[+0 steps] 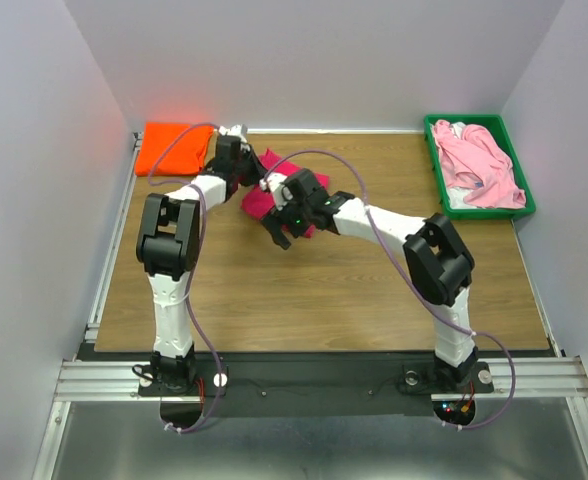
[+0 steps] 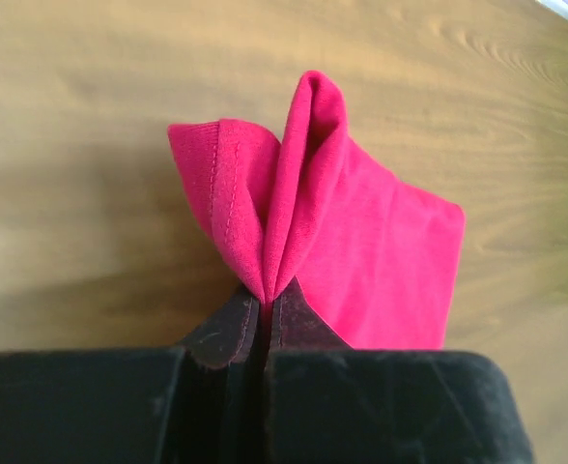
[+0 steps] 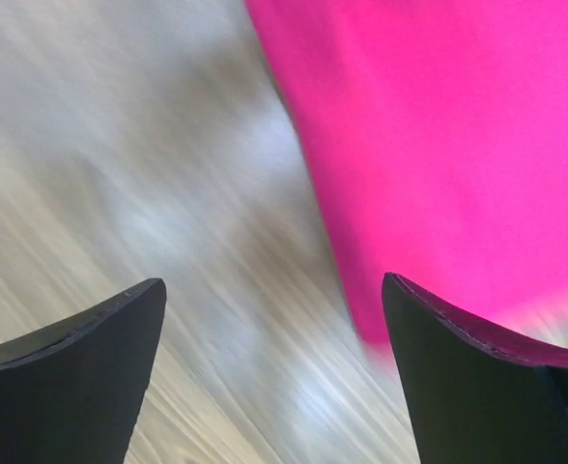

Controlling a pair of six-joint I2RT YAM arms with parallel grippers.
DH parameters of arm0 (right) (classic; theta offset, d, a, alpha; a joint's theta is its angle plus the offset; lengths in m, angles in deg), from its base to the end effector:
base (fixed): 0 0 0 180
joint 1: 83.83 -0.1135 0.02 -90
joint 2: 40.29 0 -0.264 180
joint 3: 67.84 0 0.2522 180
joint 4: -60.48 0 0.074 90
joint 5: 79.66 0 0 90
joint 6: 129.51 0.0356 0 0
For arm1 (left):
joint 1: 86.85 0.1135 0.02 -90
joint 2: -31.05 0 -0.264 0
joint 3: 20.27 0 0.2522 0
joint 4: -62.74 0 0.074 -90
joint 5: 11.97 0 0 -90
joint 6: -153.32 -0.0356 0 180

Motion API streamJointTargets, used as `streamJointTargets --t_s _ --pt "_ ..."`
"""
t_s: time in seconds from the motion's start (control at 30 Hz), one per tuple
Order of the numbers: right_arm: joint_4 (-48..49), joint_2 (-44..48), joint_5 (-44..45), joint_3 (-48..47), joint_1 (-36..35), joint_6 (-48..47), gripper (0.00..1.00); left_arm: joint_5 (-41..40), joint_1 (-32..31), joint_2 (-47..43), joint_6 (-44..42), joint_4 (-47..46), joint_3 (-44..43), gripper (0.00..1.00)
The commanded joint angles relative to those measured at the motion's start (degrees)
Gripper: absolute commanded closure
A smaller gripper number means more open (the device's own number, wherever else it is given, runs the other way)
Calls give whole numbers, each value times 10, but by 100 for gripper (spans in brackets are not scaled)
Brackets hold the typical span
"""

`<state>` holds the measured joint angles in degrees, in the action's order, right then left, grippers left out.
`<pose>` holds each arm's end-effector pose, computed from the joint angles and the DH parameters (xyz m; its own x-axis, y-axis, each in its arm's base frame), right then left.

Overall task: Fold and stack the t-shirts
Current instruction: Neatly place the folded tshirt to the corner

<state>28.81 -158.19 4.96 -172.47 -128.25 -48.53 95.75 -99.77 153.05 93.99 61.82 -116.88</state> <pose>0.3308 0.3289 0.2116 -0.3816 -0.5925 -0.7095 -0.8141 0.5789 -0.0456 0.4712 -0.1192 0.1845 -0.5936 -0.3623 -0.7186 0.2095 0.7925 -0.5727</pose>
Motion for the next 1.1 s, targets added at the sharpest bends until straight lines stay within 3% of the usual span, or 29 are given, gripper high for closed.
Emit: streamJointTargets --t_s 0.0,0.43,0.63,1.07 --pt "-2 73 2 25 53 27 0 -100 9 -10 -180 130 -95 100" --pt "-18 138 11 95 122 13 0 -197 40 107 -368 268 -425 100" --pt "-18 138 11 104 123 12 0 -228 49 117 -424 252 -475 100" --pt "-18 127 5 102 123 15 0 -248 75 90 -494 207 -480 100"
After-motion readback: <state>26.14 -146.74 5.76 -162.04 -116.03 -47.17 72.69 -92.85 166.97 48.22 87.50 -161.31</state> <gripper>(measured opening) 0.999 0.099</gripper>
